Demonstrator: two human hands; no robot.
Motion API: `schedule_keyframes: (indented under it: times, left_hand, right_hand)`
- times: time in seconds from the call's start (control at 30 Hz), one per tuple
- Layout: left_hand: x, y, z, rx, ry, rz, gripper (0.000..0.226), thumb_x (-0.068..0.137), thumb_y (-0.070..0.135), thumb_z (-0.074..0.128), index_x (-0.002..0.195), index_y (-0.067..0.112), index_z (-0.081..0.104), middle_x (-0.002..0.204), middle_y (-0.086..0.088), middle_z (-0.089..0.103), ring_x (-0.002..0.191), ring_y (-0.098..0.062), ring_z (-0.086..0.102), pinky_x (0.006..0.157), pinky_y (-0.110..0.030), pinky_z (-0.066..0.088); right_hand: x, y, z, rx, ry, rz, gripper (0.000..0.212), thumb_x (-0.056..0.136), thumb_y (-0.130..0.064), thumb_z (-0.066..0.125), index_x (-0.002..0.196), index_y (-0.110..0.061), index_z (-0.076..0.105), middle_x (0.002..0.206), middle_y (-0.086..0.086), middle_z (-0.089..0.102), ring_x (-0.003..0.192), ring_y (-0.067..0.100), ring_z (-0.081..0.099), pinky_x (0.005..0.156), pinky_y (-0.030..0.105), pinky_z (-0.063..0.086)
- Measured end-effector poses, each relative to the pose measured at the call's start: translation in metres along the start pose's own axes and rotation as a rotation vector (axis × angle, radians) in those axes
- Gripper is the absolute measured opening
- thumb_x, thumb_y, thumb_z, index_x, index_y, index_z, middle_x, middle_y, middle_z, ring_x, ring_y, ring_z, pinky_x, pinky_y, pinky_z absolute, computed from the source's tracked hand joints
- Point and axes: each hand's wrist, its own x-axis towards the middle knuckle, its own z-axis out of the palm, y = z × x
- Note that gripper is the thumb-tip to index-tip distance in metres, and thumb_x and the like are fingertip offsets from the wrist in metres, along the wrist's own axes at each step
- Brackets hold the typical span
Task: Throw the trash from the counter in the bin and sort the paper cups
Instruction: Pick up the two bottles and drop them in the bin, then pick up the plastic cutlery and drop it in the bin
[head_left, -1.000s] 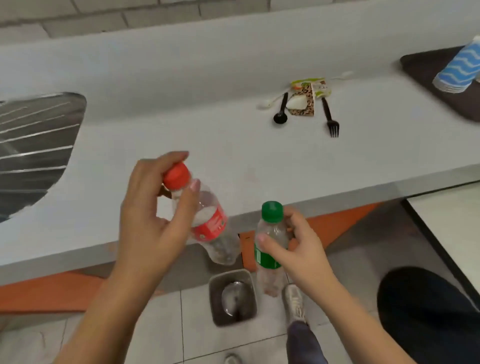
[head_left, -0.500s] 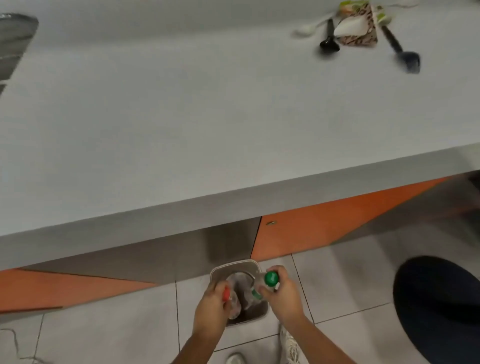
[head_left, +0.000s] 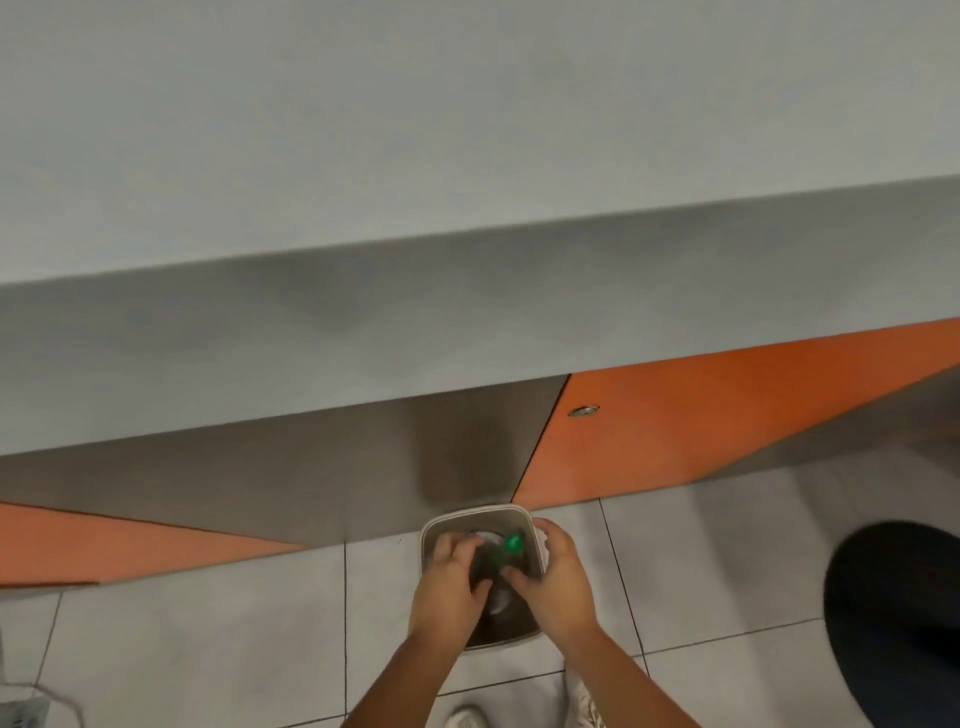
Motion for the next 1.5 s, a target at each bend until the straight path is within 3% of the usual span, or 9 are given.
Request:
schedule_keyframes:
  times: [0.13, 0.27, 0.43, 0.6, 0.77, 0.93, 1.07, 1.27, 1.5]
  left_hand:
    - [-0.025, 0.026, -0.041, -0.1, 0.199, 0.087, 0.033, 0.089, 0.026, 0.06, 0.122, 0.028, 0.057, 0.133, 0.009, 0.045, 0.108, -0.008, 0.057, 0.091, -0.015, 0.046]
    - [-0.059, 0.065, -0.1, -0.167, 0.468, 0.303, 0.022, 0.083, 0.01, 0.067, 0.102, 0.022, 0.069, 0.114, 0.01, 0.058, 0.097, -0.007, 0.061, 0.082, -0.01, 0.045]
    - [-0.094, 0.144, -0.187, -0.338, 0.734, 0.745, 0.016, 0.09, 0.016, 0.051, 0.099, 0.021, 0.063, 0.102, 0.008, 0.055, 0.093, -0.005, 0.058, 0.084, -0.011, 0.045]
    - [-0.113, 0.237, -0.274, -0.445, 0.837, 0.959, 0.018, 0.087, 0.006, 0.055, 0.101, 0.016, 0.061, 0.096, 0.008, 0.056, 0.086, -0.003, 0.056, 0.073, -0.016, 0.048]
    - [-0.091, 0.314, -0.333, -0.502, 0.769, 0.785, 0.02, 0.088, 0.016, 0.055, 0.105, 0.025, 0.061, 0.089, 0.021, 0.052, 0.072, -0.004, 0.053, 0.061, -0.017, 0.045]
    - [-0.027, 0.378, -0.368, -0.503, 0.706, 0.653, 0.019, 0.086, 0.014, 0.058, 0.101, 0.025, 0.063, 0.088, 0.013, 0.057, 0.077, -0.004, 0.056, 0.064, -0.023, 0.048]
    - [0.037, 0.429, -0.385, -0.442, 0.676, 0.539, 0.01, 0.085, 0.018, 0.058, 0.087, 0.027, 0.063, 0.089, 0.01, 0.061, 0.075, -0.005, 0.055, 0.065, -0.019, 0.041]
    - [0.122, 0.488, -0.394, -0.153, 0.581, 0.34, 0.013, 0.088, 0.017, 0.056, 0.087, 0.014, 0.068, 0.09, -0.001, 0.068, 0.078, -0.016, 0.061, 0.063, -0.025, 0.044]
    - [0.178, 0.514, -0.39, 0.209, 0.245, 0.141, 0.028, 0.089, 0.02, 0.061, 0.114, 0.009, 0.063, 0.115, -0.008, 0.063, 0.1, -0.022, 0.06, 0.082, -0.031, 0.048]
  right_hand:
    - [-0.023, -0.033, -0.028, 0.056, 0.1, -0.092, 0.046, 0.081, -0.021, 0.071, 0.116, -0.039, 0.048, 0.113, -0.021, 0.045, 0.097, -0.004, 0.051, 0.071, -0.002, 0.036]
    - [-0.061, -0.088, -0.071, 0.258, 0.311, -0.233, 0.031, 0.084, -0.023, 0.068, 0.092, -0.051, 0.058, 0.096, -0.023, 0.059, 0.089, -0.002, 0.058, 0.068, 0.004, 0.042]
    - [-0.112, -0.177, -0.144, 0.457, 0.531, -0.605, 0.006, 0.089, -0.035, 0.061, 0.087, -0.037, 0.067, 0.077, -0.016, 0.063, 0.068, 0.004, 0.059, 0.061, 0.011, 0.045]
    - [-0.138, -0.259, -0.23, 0.425, 0.643, -0.858, 0.011, 0.091, -0.032, 0.056, 0.083, -0.034, 0.062, 0.067, -0.017, 0.058, 0.055, 0.001, 0.052, 0.054, 0.012, 0.04]
    - [-0.115, -0.308, -0.311, 0.521, 0.785, -0.851, 0.017, 0.093, -0.036, 0.051, 0.08, -0.04, 0.061, 0.066, -0.01, 0.06, 0.052, 0.006, 0.052, 0.053, 0.017, 0.042]
    - [-0.047, -0.326, -0.394, 0.306, 0.853, -0.683, 0.017, 0.089, -0.034, 0.054, 0.077, -0.027, 0.064, 0.063, -0.003, 0.061, 0.057, 0.016, 0.054, 0.051, 0.033, 0.043]
    - [0.022, -0.332, -0.449, -0.107, 0.743, -0.39, 0.011, 0.087, -0.031, 0.056, 0.091, -0.026, 0.065, 0.089, -0.001, 0.066, 0.074, 0.017, 0.06, 0.06, 0.028, 0.045]
    - [0.09, -0.349, -0.482, -0.504, 0.489, -0.158, 0.045, 0.088, -0.046, 0.057, 0.119, -0.014, 0.052, 0.114, 0.007, 0.06, 0.1, 0.025, 0.061, 0.083, 0.035, 0.047]
    - [0.123, -0.35, -0.501, -0.643, 0.231, -0.041, 0.015, 0.089, -0.025, 0.062, 0.088, -0.012, 0.055, 0.107, 0.007, 0.065, 0.097, 0.023, 0.062, 0.066, 0.026, 0.04]
